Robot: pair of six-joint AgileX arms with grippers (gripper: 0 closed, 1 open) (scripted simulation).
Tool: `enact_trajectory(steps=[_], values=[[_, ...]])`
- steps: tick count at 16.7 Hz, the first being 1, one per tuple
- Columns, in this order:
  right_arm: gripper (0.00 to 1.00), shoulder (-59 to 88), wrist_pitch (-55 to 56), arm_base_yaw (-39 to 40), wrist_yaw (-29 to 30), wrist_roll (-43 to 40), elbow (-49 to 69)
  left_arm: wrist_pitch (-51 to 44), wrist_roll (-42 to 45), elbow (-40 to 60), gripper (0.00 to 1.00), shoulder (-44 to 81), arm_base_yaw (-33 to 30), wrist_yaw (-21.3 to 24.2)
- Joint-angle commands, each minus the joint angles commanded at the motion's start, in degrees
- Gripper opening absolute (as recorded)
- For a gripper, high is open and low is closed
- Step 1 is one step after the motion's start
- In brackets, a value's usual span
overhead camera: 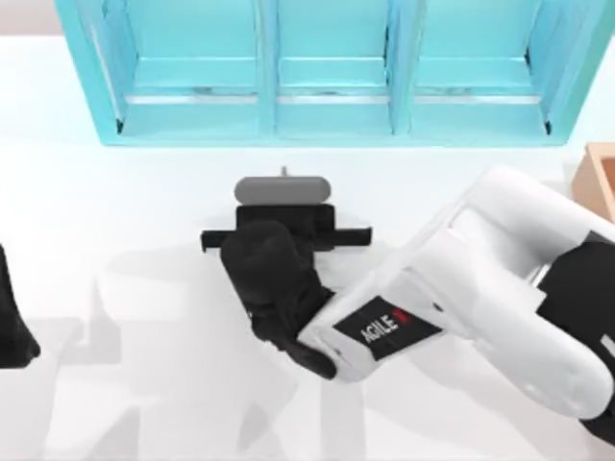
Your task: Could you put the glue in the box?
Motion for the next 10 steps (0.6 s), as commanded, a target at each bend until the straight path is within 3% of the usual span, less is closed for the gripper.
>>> enact_trajectory(steps=[10], values=[[0.00, -5.3, -5.4, 0.1, 0.0, -0.1, -0.3, 0.0, 0.0, 0.0, 1.00, 0.0, 0.0, 0.0]])
